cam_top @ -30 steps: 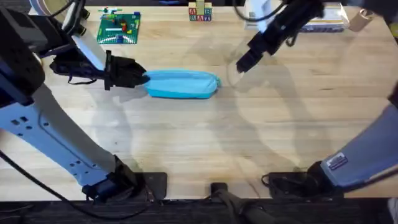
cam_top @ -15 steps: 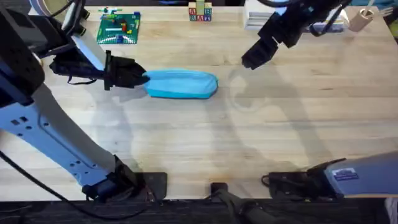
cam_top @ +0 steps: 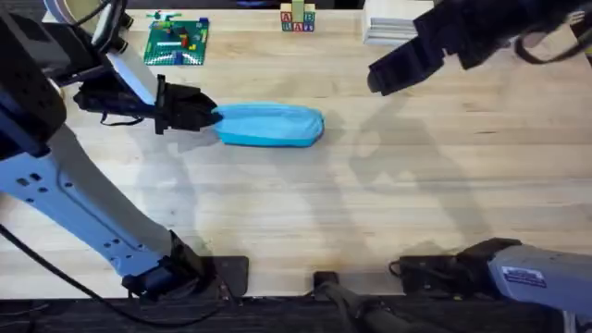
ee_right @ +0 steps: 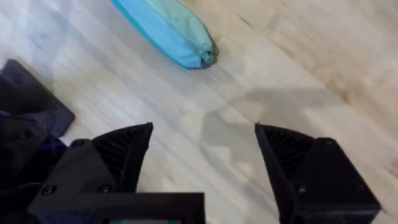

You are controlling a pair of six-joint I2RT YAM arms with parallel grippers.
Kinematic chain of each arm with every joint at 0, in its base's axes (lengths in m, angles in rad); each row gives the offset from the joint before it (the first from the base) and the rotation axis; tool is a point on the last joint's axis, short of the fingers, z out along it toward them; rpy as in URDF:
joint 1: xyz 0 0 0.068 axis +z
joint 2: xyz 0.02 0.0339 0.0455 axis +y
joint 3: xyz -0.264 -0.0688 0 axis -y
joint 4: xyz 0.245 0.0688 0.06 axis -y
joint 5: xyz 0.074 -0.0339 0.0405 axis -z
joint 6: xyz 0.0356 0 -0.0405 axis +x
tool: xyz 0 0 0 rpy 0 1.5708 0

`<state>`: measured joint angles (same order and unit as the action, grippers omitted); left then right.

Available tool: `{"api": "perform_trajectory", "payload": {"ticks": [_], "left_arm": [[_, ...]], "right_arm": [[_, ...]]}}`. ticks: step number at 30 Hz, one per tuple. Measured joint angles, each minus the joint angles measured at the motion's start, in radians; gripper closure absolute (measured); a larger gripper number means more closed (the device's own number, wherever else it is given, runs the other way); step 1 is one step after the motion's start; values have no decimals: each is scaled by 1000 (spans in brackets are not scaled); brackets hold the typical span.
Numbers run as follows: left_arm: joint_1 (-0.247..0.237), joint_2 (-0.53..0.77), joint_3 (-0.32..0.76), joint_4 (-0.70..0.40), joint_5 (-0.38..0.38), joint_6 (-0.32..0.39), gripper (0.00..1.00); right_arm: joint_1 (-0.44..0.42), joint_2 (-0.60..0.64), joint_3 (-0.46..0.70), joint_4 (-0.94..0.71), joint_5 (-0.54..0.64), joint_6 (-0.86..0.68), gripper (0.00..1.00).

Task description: Unzip the bag, pick up the pens from the table one at a time and place them inside, then zip the bag closed.

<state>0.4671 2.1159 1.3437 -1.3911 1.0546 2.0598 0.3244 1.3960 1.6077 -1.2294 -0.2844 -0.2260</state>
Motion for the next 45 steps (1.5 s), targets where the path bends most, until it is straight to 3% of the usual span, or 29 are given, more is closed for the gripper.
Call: {"api": "perform_trajectory", "payload": {"ticks": [5, 6, 8, 9, 10, 25, 36, 40, 41, 45], "left_arm": [[0, 0, 0, 0, 0, 0, 956], [0, 0, 0, 1, -1, 0, 874], [3, 0, 0, 5, -4, 0, 580], [10, 0, 0, 5, -5, 0, 102], [11, 0, 0, 4, -5, 0, 31], [12, 0, 5, -28, -1, 0, 5], [12, -17, 130, -114, -9, 0, 4], [12, -109, 146, -119, -37, 0, 3], [12, -275, 154, -124, -84, -15, 3], [12, -389, 155, -126, -105, -72, 3]], "right_arm": [[0, -37, 0, -39, 0, 55, 5], [0, -40, 0, -45, 0, 61, 5], [0, -42, 0, -64, 0, 68, 5], [0, -42, 0, -89, 0, 74, 5], [0, -42, 0, -95, 0, 75, 5], [0, -47, 0, -96, 0, 85, 5], [0, -163, 0, -98, 0, 85, 6], [0, -194, 0, -99, 0, 84, 6], [0, -227, 0, -106, 0, 84, 5], [0, -255, 0, -121, 0, 84, 5]]}}
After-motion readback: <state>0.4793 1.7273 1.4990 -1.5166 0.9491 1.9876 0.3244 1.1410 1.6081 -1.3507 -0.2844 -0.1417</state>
